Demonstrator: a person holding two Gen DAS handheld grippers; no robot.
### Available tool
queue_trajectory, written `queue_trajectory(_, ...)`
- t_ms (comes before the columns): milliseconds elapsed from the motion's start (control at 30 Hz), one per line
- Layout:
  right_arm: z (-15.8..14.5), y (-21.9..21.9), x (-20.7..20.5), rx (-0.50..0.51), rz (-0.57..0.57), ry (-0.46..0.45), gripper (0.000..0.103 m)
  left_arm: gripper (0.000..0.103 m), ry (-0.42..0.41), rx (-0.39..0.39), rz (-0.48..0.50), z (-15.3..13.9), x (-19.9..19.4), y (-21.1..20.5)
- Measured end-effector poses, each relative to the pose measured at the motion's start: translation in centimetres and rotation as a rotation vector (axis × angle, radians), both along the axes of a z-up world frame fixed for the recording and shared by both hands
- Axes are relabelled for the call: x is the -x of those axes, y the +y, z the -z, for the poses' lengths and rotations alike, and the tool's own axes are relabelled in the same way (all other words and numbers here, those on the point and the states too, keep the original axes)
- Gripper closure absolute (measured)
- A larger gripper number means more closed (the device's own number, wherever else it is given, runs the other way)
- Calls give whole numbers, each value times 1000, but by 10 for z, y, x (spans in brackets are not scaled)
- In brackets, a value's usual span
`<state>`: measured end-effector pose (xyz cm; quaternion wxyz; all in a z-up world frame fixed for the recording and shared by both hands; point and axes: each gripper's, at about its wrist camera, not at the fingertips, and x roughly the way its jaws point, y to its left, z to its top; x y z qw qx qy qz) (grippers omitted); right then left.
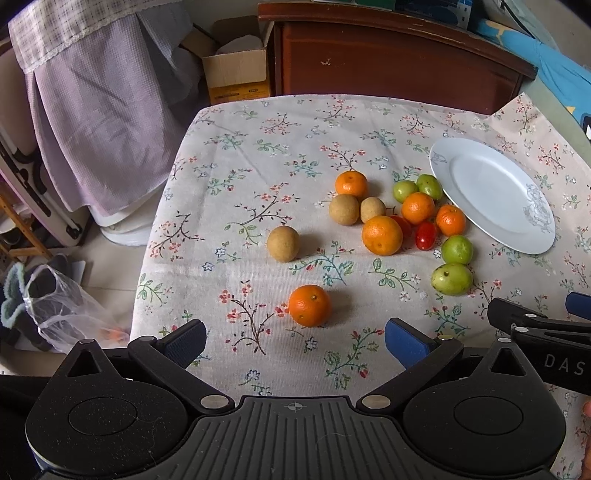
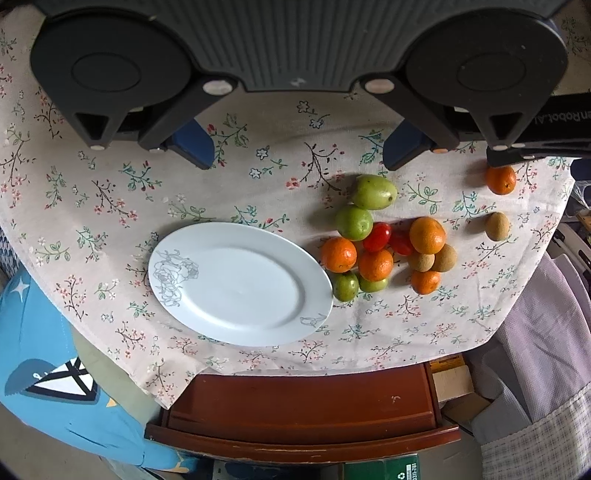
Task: Organize fruits
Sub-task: 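Move the left tool to a tangerine while the right tool approaches a green plum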
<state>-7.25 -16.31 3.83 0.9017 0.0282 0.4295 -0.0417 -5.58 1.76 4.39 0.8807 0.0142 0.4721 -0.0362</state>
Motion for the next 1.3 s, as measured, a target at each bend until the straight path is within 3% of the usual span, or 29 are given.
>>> queue_trajectory(200, 0, -6, -1, -64, 11, -5, 5, 0, 8, 4, -11, 2, -2, 5)
queue_trajectory(1067, -8, -10, 2, -138, -12, -27, 6, 0, 30, 35, 4, 9, -5, 9)
queue_trajectory(1300, -15, -16, -7, -119, -96, -26, 19, 0, -14, 25, -18, 3, -5, 15)
